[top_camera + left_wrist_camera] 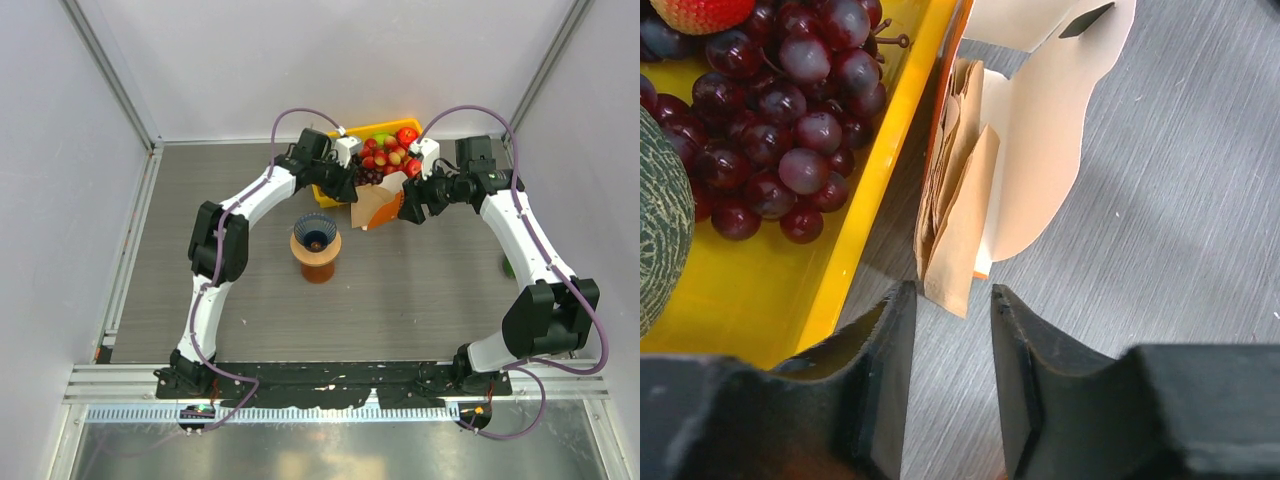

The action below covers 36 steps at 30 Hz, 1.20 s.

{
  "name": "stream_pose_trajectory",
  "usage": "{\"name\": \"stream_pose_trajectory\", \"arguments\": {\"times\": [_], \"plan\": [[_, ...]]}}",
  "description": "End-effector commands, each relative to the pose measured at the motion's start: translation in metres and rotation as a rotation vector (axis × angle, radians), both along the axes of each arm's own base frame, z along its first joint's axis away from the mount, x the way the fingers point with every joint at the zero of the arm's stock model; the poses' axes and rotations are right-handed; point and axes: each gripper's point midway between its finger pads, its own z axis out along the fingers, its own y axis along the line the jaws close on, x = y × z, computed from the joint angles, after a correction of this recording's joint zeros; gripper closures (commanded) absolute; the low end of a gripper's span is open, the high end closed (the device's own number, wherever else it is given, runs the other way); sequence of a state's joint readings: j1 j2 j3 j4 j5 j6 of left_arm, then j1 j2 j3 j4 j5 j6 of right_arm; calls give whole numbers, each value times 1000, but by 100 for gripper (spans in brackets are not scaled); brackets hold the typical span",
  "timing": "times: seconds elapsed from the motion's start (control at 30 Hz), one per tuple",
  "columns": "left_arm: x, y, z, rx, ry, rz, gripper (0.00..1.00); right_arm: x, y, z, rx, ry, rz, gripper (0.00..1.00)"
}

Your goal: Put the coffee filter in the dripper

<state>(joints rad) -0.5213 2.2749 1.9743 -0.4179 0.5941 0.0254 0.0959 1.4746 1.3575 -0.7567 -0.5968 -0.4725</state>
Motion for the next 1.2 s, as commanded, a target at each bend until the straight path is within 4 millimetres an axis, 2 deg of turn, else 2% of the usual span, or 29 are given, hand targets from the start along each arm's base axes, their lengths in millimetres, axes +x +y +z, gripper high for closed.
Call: {"name": "stream_pose_trajectory", "arguments": {"times": [0.0, 0.33, 0.53, 0.7, 1.17], "plan": [[9, -5, 19, -40, -41, -3, 65, 2, 1, 20, 8, -67, 14, 28], [4, -7, 22, -60, -37, -18, 100, 1, 0, 18, 5, -64, 10, 28], [-2, 0, 37, -55, -94, -25, 100, 2, 1, 18, 5, -67, 18, 28], [-5, 8, 41, -25, -157, -41, 100, 3, 1, 17, 7, -66, 22, 28], [-9, 13, 59, -21, -271, -96, 100, 15, 5, 16, 15, -86, 38, 27]]}}
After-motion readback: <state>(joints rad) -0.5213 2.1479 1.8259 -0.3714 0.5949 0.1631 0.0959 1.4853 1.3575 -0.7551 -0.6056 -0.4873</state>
